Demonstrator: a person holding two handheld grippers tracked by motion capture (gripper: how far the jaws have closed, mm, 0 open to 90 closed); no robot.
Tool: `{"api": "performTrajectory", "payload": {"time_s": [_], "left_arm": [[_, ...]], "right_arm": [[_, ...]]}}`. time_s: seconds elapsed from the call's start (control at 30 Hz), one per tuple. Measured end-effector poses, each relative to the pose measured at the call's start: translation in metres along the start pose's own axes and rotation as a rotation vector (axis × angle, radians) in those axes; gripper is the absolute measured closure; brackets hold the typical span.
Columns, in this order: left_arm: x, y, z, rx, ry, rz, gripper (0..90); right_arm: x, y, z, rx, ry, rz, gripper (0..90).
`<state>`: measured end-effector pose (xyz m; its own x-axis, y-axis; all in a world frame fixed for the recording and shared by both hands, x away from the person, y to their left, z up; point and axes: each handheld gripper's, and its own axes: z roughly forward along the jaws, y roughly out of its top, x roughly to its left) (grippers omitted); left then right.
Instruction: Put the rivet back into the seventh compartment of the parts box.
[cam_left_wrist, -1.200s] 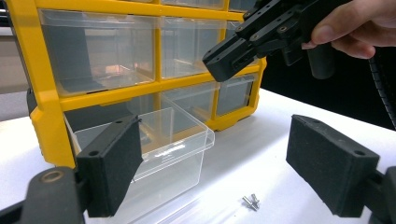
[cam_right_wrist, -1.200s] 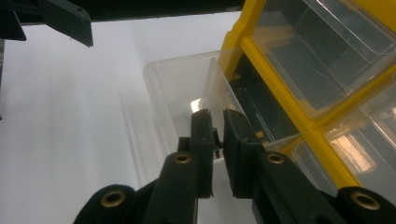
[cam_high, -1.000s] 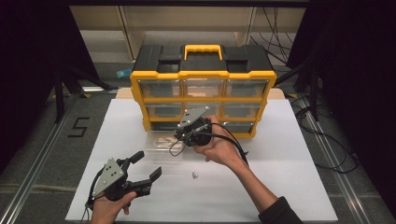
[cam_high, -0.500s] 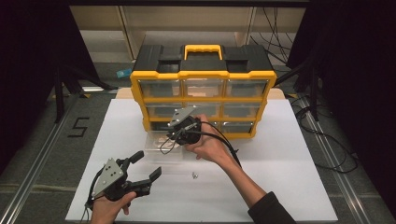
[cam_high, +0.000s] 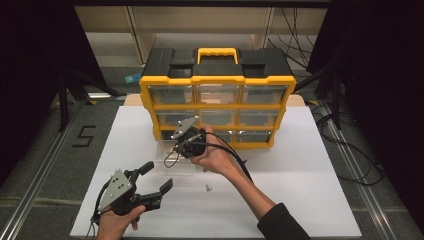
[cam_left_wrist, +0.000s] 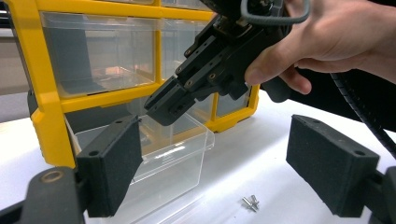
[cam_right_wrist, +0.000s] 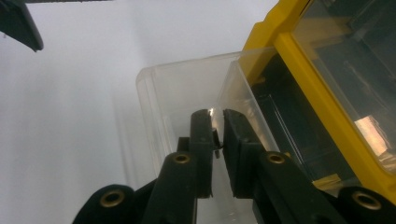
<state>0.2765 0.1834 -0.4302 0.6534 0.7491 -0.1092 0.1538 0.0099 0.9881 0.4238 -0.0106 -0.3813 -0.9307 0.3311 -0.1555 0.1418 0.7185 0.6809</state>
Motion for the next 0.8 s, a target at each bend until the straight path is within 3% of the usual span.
{"api": "performTrajectory", "payload": {"time_s": [0.17, 0.23, 0.33, 0.37, 0.43, 0.5, 0.53, 0.8], "left_arm": [[0.000, 0.000, 0.000, 0.000, -0.001, 0.001, 18.0], [0.000, 0.000, 0.000, 0.000, -0.002, 0.001, 18.0], [0.000, 0.000, 0.000, -0.001, -0.001, -0.001, 18.0], [0.000, 0.000, 0.000, -0.001, -0.001, -0.001, 18.0], [0.000, 0.000, 0.000, -0.001, 0.001, -0.005, 18.0], [0.000, 0.000, 0.000, 0.000, -0.001, -0.001, 18.0], [0.000, 0.000, 0.000, 0.001, -0.002, 0.000, 18.0], [0.000, 0.000, 0.001, 0.004, 0.000, 0.000, 18.0]], "right_arm": [[-0.001, -0.001, 0.005, 0.018, 0.008, 0.007, 79.0], [-0.001, -0.001, 0.007, 0.024, 0.005, 0.012, 74.3], [0.000, -0.001, 0.005, 0.021, -0.017, 0.028, 60.3], [0.000, -0.001, 0.005, 0.021, -0.017, 0.028, 60.3], [0.000, 0.000, -0.004, -0.006, -0.025, 0.043, 48.9], [0.000, 0.000, -0.010, -0.014, -0.040, 0.042, 43.6], [0.000, -0.001, -0.014, -0.012, -0.055, 0.024, 41.8], [0.007, -0.012, -0.039, -0.035, -0.051, 0.029, 36.5]]}}
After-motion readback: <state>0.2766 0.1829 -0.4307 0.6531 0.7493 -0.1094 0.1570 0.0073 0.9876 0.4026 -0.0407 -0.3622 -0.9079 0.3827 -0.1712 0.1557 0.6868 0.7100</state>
